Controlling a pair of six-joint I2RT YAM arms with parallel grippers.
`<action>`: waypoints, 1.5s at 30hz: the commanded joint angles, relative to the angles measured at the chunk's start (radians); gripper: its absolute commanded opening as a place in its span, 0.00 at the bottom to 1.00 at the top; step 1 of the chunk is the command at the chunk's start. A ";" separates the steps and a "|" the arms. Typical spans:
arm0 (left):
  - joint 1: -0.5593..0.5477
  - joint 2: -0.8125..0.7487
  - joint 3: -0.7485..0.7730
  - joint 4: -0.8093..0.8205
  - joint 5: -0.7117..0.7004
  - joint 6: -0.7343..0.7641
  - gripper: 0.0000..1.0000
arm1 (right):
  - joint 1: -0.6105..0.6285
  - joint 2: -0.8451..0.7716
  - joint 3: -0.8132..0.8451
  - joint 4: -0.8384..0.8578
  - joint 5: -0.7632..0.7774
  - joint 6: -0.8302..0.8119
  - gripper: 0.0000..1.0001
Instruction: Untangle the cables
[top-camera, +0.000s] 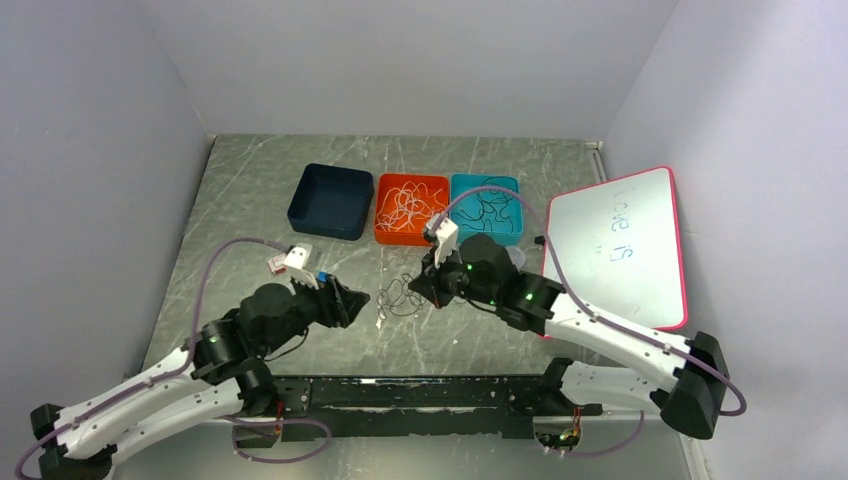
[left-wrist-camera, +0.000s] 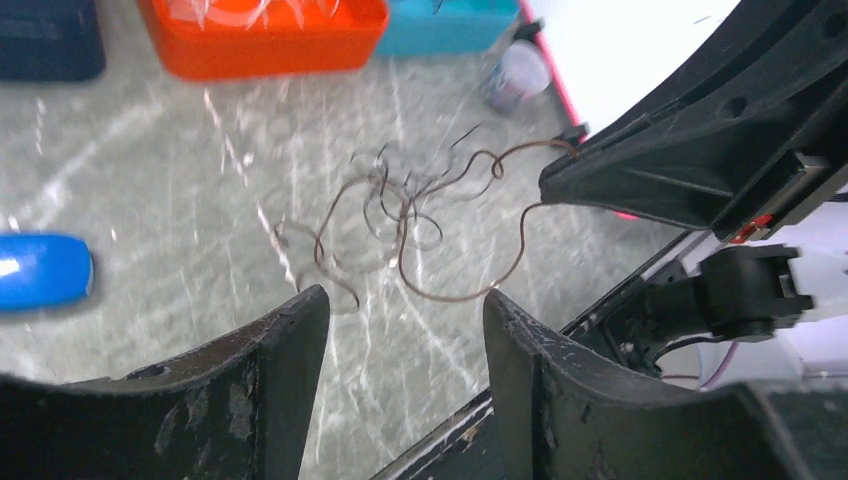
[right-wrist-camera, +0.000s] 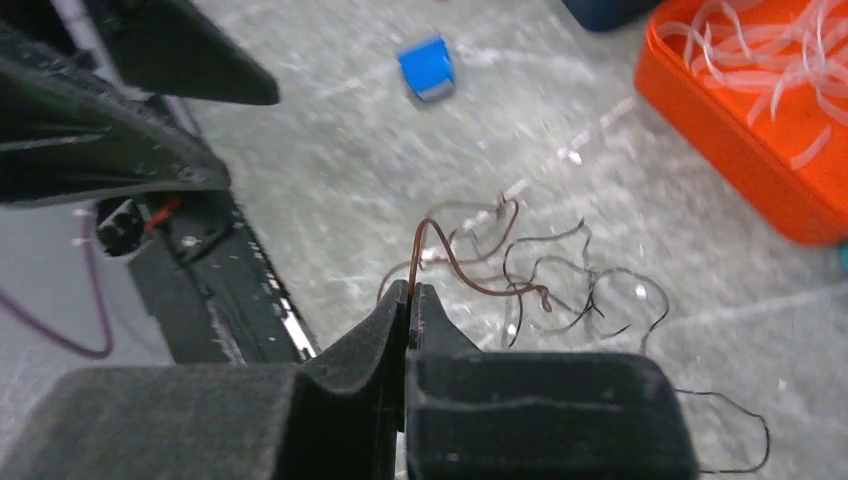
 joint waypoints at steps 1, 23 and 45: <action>0.006 -0.075 0.104 -0.015 0.022 0.188 0.63 | 0.004 -0.037 0.110 -0.138 -0.207 -0.103 0.00; 0.006 0.091 0.157 0.366 0.309 0.483 0.67 | 0.004 -0.021 0.315 -0.132 -0.250 -0.008 0.00; 0.006 0.261 0.050 0.655 0.414 0.438 0.79 | 0.004 -0.018 0.351 0.022 -0.302 0.223 0.00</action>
